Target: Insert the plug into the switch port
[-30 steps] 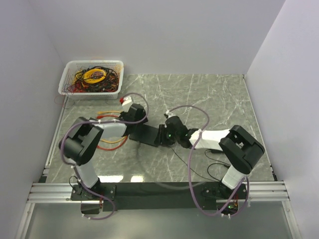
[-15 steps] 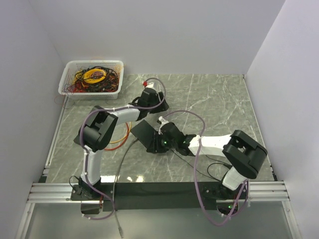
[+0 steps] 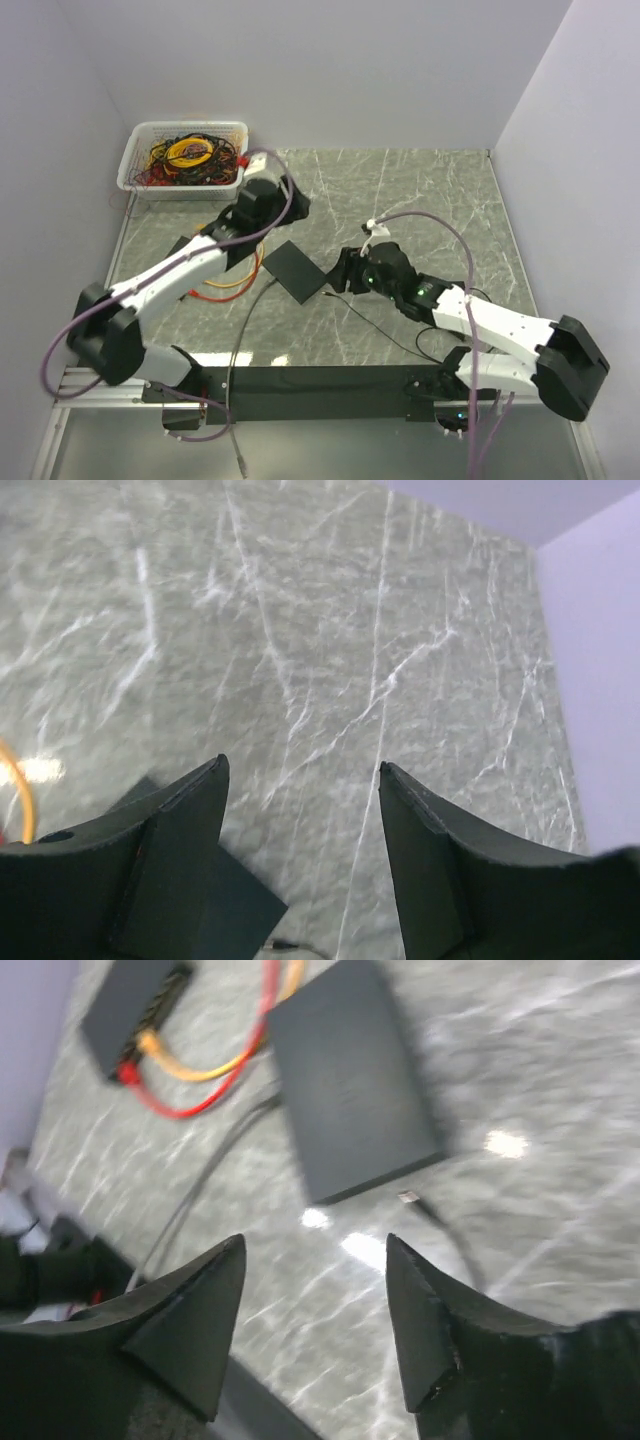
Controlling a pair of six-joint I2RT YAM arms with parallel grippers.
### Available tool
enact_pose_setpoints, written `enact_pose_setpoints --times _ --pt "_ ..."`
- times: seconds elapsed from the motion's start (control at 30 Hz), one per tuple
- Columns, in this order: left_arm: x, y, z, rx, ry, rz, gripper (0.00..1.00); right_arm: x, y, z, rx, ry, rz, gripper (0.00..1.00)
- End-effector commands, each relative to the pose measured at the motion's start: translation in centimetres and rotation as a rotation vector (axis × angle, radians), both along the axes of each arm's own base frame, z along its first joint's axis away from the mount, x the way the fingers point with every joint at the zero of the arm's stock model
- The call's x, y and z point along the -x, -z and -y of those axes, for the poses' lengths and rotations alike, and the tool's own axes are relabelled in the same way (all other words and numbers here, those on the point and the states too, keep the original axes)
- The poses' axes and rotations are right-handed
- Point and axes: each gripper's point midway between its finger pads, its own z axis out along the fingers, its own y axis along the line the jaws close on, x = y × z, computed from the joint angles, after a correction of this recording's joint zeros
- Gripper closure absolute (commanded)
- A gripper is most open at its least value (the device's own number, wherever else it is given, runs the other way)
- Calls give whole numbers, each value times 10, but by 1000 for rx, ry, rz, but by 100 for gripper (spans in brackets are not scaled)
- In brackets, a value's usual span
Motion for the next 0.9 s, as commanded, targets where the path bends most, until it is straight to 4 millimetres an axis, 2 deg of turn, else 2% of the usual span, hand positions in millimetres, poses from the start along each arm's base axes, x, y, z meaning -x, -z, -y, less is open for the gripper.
enact_pose_setpoints --times 0.0,0.03,0.07,0.1,0.2,0.3,0.63,0.87 --pt "35 67 -33 -88 -98 -145 32 -29 17 17 80 63 -24 32" --pt "41 68 -38 -74 -107 -144 32 -38 22 22 84 83 -38 31" --pt "44 73 -43 -66 -126 -150 32 -47 29 17 82 80 -52 31" --pt "51 89 -51 -87 -140 -171 31 -52 34 14 80 71 -67 31" --pt "57 113 -63 -133 -184 -212 32 -73 50 7 71 73 -107 31" --pt "59 125 -65 -134 -196 -228 31 -88 64 -8 59 50 -142 32" --pt "67 139 -79 -159 -243 -253 31 -99 80 -25 56 20 -180 32" --pt "70 163 -81 -180 -254 -289 31 -104 89 -35 45 3 -200 32"
